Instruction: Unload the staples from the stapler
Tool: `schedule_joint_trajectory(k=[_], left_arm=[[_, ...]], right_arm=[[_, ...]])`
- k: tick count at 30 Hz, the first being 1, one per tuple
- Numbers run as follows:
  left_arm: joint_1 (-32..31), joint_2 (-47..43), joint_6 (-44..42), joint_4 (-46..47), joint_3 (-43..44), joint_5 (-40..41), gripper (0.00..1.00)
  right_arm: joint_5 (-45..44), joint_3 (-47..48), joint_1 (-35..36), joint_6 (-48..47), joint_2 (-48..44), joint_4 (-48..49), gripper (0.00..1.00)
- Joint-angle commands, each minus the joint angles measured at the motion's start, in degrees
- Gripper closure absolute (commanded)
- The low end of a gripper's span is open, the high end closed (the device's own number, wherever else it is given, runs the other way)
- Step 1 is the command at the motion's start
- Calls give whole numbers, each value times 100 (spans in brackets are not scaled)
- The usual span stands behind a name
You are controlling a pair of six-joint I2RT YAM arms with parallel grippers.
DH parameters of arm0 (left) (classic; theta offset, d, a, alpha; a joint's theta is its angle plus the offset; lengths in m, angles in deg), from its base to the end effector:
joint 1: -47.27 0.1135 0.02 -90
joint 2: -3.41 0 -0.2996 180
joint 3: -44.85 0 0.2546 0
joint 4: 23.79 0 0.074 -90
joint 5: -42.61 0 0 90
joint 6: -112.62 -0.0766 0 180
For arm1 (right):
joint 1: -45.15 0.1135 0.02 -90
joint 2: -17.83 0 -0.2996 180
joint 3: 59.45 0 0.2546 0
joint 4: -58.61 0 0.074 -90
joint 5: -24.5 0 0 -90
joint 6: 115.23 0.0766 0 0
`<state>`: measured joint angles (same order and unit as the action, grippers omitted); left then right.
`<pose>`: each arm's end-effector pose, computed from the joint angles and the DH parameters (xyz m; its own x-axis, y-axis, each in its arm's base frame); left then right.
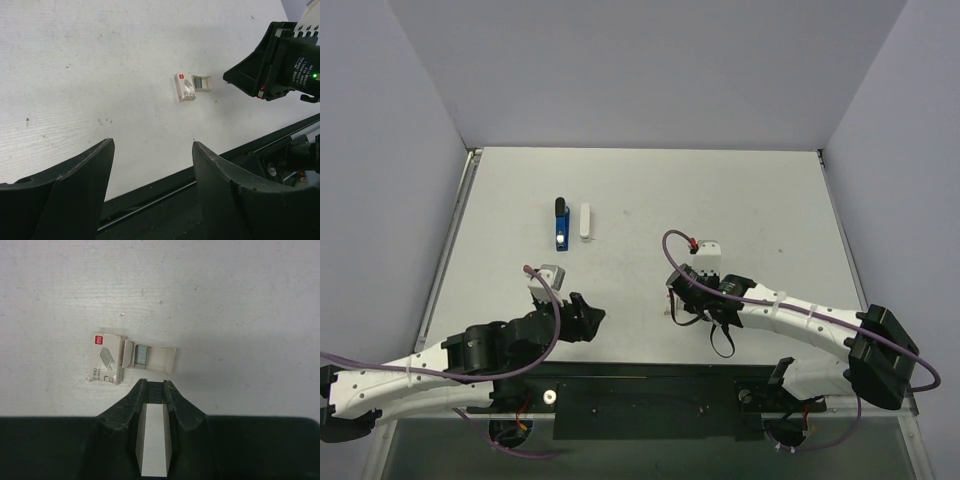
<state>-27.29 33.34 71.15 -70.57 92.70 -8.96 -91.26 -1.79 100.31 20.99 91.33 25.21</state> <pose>0.0778 -0.1030 0.2766 -0.5423 -0.2413 -0.8048 0.3078 0.8342 -0.4576 0.1834 0.2052 0.2230 -0.7161 0.1095 -0.6894 -0.0869 0.9660 0.2436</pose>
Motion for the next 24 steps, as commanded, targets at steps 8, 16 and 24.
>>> schedule_joint_trajectory(k=[8,16,24], left_arm=[[-5,197,-151,546,173,-126,26],[-5,101,-125,555,68,-170,26],[-5,30,-116,529,41,-152,27]], right_arm=[[-272,-35,-163,581,367,-36,97],[-202,-17,-321,634,701,149,98],[-105,53,-392,678,1017,298,98]])
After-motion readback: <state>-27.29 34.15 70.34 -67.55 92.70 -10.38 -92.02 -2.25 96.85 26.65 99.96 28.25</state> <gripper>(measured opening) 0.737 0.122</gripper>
